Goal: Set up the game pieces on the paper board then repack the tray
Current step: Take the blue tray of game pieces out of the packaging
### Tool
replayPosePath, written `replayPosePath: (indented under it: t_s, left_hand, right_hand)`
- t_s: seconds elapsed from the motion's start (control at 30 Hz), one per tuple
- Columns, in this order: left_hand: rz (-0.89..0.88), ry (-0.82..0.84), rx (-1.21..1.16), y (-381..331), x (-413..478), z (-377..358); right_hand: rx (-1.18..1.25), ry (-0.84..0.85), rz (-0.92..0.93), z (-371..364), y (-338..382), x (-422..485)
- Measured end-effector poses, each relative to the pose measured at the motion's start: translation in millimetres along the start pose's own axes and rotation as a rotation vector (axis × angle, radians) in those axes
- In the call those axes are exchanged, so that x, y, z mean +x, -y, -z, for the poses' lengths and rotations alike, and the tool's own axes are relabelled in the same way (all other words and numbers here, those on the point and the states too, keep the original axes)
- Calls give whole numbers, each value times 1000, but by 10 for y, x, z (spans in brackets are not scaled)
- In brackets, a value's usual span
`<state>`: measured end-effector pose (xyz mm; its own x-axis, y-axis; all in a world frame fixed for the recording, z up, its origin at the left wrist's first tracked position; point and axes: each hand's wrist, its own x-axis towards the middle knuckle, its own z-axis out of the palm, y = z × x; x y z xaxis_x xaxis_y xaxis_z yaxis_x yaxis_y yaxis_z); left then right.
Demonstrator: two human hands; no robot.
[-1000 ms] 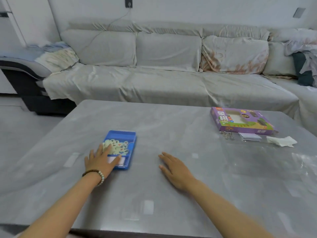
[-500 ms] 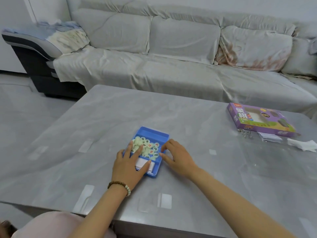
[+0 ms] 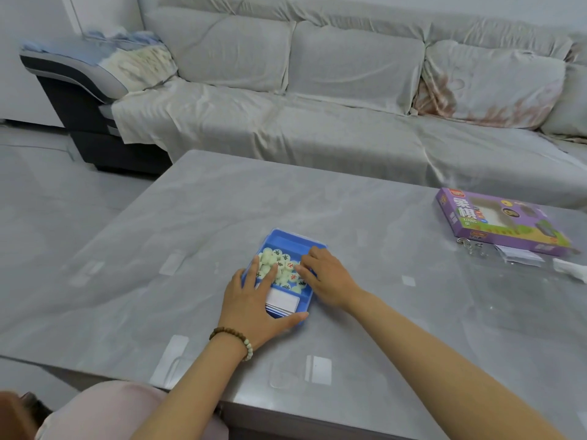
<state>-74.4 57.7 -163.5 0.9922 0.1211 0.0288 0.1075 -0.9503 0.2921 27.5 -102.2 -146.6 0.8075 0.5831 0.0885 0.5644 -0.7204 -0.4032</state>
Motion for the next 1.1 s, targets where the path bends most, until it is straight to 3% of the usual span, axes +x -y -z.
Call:
replayPosePath:
  t_s: [0.23, 0.47, 0.67, 0.87, 0.97, 1.1]
  left_hand:
    - [-14, 65, 29, 2, 1, 9]
    - [-5, 60, -83, -28, 6, 128]
    - [60, 22, -804, -21, -5, 451]
    - [291, -428, -1298, 221, 192, 707]
    - [415, -546, -1277, 409, 309, 764]
    - [581, -372, -997, 700, 432, 633]
  right_hand:
    - [96, -61, -41, -20, -87, -148]
    - [550, -172, -223, 12, -68, -504]
    - [657, -198, -326, -21, -6, -552]
    - [671, -168, -382, -36, 110, -501]
    - [748, -159, -408, -8, 172, -436]
    - [847, -140, -476, -61, 237, -265]
